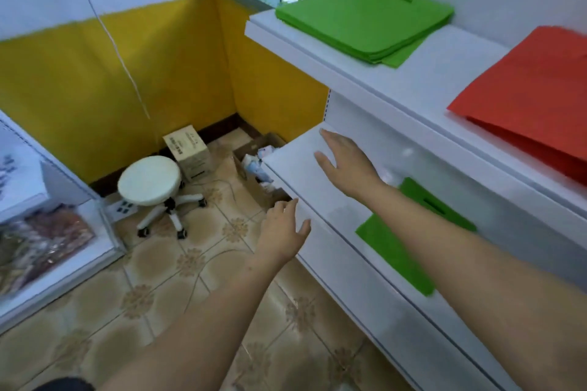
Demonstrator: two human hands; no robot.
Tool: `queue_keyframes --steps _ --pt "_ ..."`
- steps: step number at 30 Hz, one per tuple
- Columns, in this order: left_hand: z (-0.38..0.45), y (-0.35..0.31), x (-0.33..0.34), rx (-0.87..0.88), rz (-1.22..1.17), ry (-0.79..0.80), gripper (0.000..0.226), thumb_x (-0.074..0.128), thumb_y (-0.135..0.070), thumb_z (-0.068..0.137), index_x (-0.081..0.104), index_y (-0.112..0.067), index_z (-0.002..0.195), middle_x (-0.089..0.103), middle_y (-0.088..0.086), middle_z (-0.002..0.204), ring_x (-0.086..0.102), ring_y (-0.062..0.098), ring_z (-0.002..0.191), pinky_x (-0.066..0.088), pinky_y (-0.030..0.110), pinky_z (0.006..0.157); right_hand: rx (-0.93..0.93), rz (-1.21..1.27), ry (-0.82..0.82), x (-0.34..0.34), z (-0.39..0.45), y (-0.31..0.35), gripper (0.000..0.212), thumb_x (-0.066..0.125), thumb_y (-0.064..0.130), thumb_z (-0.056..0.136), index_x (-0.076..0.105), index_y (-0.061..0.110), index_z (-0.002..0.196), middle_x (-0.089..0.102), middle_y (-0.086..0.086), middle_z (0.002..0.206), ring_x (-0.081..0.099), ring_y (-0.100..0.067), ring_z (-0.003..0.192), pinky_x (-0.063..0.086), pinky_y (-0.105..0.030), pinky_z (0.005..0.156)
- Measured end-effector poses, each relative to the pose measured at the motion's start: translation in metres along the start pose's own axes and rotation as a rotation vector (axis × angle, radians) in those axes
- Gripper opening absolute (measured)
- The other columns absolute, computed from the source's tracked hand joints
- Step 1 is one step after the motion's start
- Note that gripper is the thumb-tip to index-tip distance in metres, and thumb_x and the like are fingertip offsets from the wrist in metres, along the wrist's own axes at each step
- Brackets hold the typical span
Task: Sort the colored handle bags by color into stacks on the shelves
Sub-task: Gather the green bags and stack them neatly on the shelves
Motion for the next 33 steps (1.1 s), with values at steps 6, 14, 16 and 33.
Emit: queue_keyframes --steps 6,14,16,33 --pt "0.006 0.022 -0.114 0.089 -0.028 -0.155 0.055 0.048 -0.045 0.096 0.041 -0.020 0.144 0.047 0.004 0.135 0.044 0.024 0.123 0.044 0.039 0.099 -0.261 -0.096 -0.166 -0.044 0.033 0.131 0.052 0.037 0.042 0.103 0.036 0.017 0.148 0.042 -0.001 0.150 0.034 -0.016 0.138 0.028 -0.032 0.113" --pt "0.054 -0.025 -0.236 0.285 -0.092 -0.338 0.050 0.046 -0.044 0.098 0.042 -0.021 0.142 0.045 0.002 0.137 0.041 0.022 0.125 0.043 0.042 0.101 0.048 -0.156 -0.467 -0.148 0.051 0.121 0.054 0.042 0.038 0.102 0.035 0.012 0.148 0.037 -0.008 0.152 0.031 -0.024 0.140 0.024 -0.036 0.114" --pt "0.073 -0.042 -0.257 0.325 -0.100 -0.372 0.049 0.046 -0.044 0.098 0.044 -0.020 0.141 0.046 0.003 0.135 0.041 0.022 0.124 0.042 0.040 0.100 0.180 -0.152 -0.487 -0.171 0.056 0.092 0.057 0.044 0.037 0.101 0.032 0.010 0.149 0.034 -0.011 0.154 0.029 -0.025 0.141 0.023 -0.035 0.114" --pt "0.302 -0.138 -0.284 0.381 0.208 -0.288 0.073 0.042 -0.062 0.093 0.037 -0.015 0.148 0.039 0.008 0.151 0.032 0.026 0.140 0.036 0.041 0.108 0.736 -0.200 -0.358 -0.236 0.197 -0.098 0.082 0.055 0.053 0.089 0.022 0.011 0.151 0.027 -0.009 0.156 0.032 -0.036 0.137 0.038 -0.043 0.105"
Point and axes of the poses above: each hand's wrist, its own z-axis towards the middle knuckle, its own x-axis out of the palm, y = z × x, the point moved 6 cm from there along z, towards the middle knuckle
